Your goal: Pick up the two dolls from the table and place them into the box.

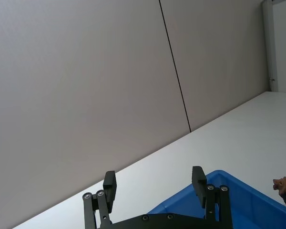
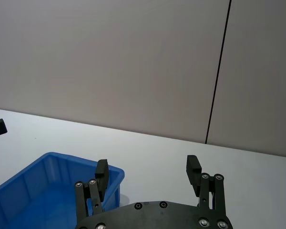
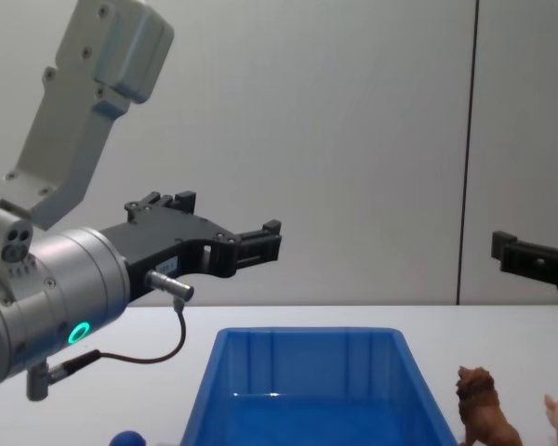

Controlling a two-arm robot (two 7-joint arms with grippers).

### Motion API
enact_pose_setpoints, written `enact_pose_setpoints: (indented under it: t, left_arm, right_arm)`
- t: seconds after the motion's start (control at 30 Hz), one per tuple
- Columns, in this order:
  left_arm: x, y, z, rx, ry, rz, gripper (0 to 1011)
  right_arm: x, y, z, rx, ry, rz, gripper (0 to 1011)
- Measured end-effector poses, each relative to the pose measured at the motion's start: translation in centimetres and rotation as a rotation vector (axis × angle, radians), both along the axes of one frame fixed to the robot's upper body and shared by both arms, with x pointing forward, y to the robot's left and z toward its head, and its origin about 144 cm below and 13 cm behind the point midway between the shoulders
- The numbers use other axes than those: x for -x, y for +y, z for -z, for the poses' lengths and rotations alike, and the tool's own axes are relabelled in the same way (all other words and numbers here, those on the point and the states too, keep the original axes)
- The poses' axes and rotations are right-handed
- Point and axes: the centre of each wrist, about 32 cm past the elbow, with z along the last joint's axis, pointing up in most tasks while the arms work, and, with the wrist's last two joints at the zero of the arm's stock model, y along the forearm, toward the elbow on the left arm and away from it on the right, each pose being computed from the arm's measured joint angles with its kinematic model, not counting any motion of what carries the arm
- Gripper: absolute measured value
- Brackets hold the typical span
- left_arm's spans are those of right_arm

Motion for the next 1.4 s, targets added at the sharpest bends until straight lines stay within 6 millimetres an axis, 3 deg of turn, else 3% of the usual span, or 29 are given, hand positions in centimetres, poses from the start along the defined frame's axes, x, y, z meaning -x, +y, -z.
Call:
enact_pose_setpoints:
  t: [0.87,1.4]
  left_arm:
    - [0.0,0.0,0.0,0.0,0.0,0.0,1002]
    - [0.0,0.0,0.0,0.0,0.0,0.0,1002]
  right_arm:
    - [0.0,-0.1,0.0,0.001,0.002,0.0,1001]
    - [1.4,-3.6,0.2,0.042,0.112,-0.025,1001]
